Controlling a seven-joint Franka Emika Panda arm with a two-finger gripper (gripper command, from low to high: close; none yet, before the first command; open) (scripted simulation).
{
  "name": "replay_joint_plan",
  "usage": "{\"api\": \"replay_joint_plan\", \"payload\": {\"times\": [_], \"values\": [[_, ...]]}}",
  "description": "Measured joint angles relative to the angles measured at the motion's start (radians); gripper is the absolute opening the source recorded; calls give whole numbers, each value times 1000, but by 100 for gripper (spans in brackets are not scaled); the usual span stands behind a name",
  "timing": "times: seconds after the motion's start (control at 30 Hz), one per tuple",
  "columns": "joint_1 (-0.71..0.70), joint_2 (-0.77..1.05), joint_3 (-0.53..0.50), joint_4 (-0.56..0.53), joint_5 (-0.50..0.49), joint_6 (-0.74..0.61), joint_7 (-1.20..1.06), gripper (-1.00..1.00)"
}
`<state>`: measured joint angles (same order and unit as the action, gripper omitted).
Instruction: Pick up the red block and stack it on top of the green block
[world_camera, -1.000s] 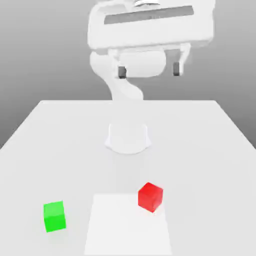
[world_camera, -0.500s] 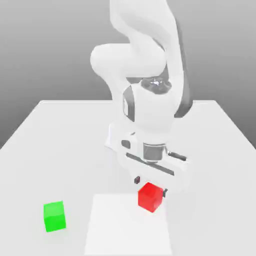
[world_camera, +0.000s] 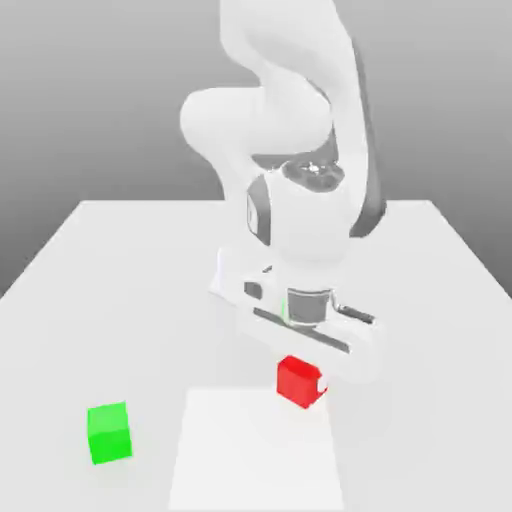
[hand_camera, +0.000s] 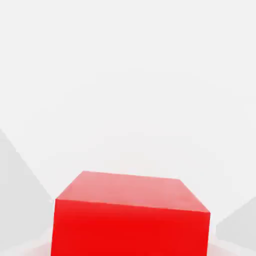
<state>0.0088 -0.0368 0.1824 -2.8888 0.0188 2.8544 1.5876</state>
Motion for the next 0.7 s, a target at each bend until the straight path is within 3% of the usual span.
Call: {"api": "replay_joint_plan", "payload": {"times": [0.37, 0.53, 0.57, 0.7], "values": [[-382, 47, -214, 253, -10, -208, -377, -100], [-425, 197, -214, 290, -5, -95, -426, -100], [-425, 230, -212, 292, -2, -64, -429, 100], [-425, 230, -212, 292, -2, -64, -429, 100]]}}
